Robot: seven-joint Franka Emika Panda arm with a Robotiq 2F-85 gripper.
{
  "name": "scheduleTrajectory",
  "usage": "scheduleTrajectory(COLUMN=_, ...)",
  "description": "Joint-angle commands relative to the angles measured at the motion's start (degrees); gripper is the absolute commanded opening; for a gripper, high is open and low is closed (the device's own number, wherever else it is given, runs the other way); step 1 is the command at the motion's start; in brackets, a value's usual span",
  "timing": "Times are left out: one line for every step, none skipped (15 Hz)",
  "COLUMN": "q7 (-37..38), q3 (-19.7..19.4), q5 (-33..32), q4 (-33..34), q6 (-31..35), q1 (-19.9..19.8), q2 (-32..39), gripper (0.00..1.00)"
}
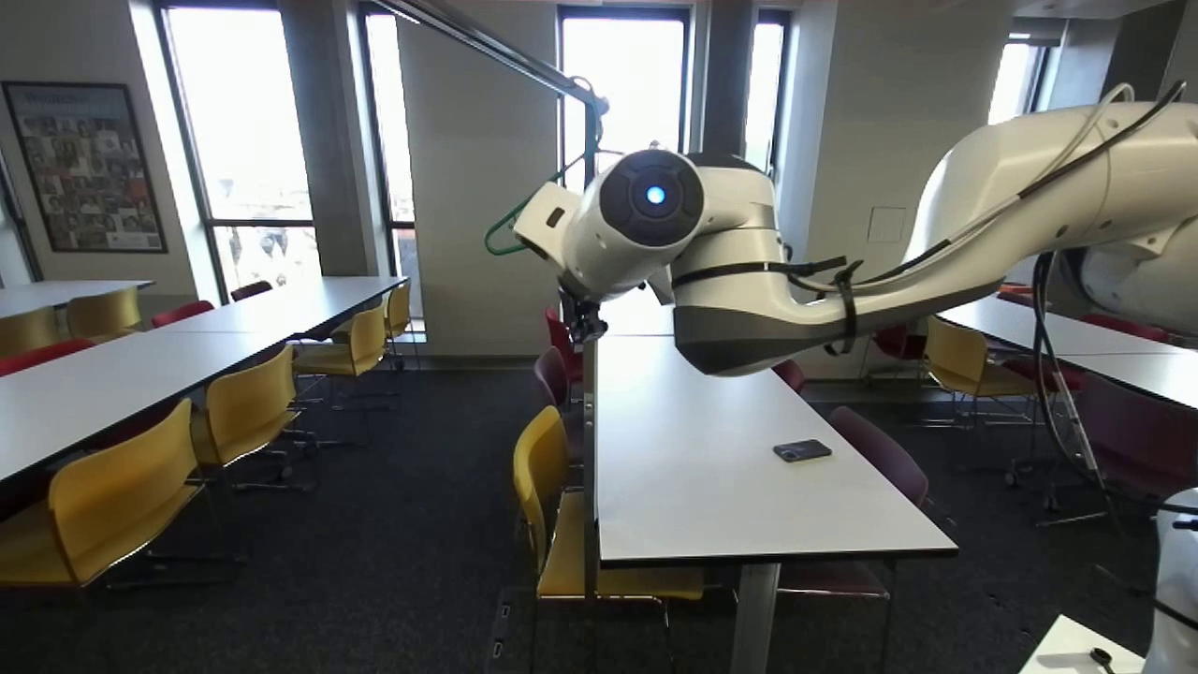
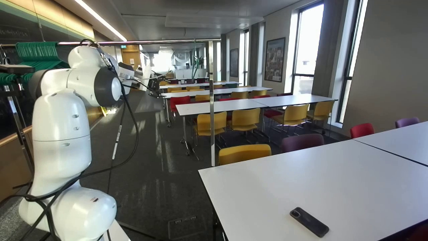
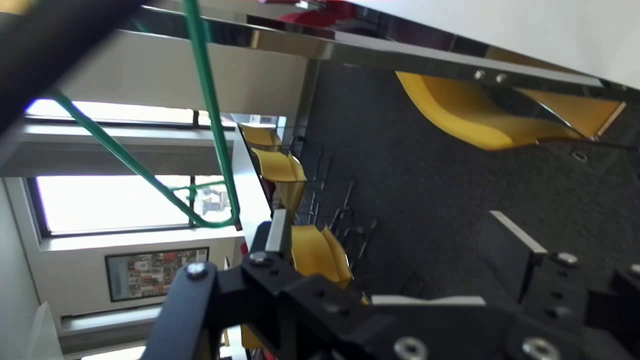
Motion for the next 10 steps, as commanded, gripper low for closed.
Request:
scheduleTrajectory(q7=8.07, q3=-0.22, q5=7.86, q4=-13.62, q6=12.34, q1=-2.45, q2=-9.44, gripper=1.0)
scheduleTrajectory(q7=9.71, q3=-0.53, q5=10.01, q4=-16.45, q6=16.48, q1=-2.92, q2=-11.04, gripper=1.0)
scheduleTrajectory(q7=10.83, q3=-0.79, q5=12.24, q4=-18.72, q6=20.48, q1=-3.27, q2=-12.35, gripper=1.0)
scheduleTrajectory(q7=11.54, q3=-1.1, q5=14.6, q4=-20.81, q6=24.44, q1=-3.61, q2=-13.57, gripper=1.0)
scheduleTrajectory(q7=12.04, q3=-1.58, q5=17.17, q4=-23.21, q6=28.74, q1=-4.01, q2=-14.87, gripper=1.0)
scheduleTrajectory(q7=12.11, q3=-2.06, q5=20.12, q4=-25.25, q6=32.61, q1=-4.33, q2=-15.99, gripper=1.0)
scheduleTrajectory(q7=11.39, q3=-2.57, q5=23.65, q4=-27.26, q6=36.42, q1=-4.61, q2=-16.98, gripper=1.0)
scheduleTrajectory(q7=10.2, q3=-3.15, q5=27.86, q4=-29.26, q6=39.8, q1=-4.76, q2=-17.79, gripper=1.0)
scheduleTrajectory(q7=8.53, q3=-3.61, q5=32.9, q4=-31.02, q6=42.42, q1=-4.71, q2=-18.41, gripper=1.0)
scheduleTrajectory(q7=6.79, q3=-4.05, q5=38.38, q4=-32.87, q6=44.53, q1=-4.48, q2=-18.95, gripper=1.0)
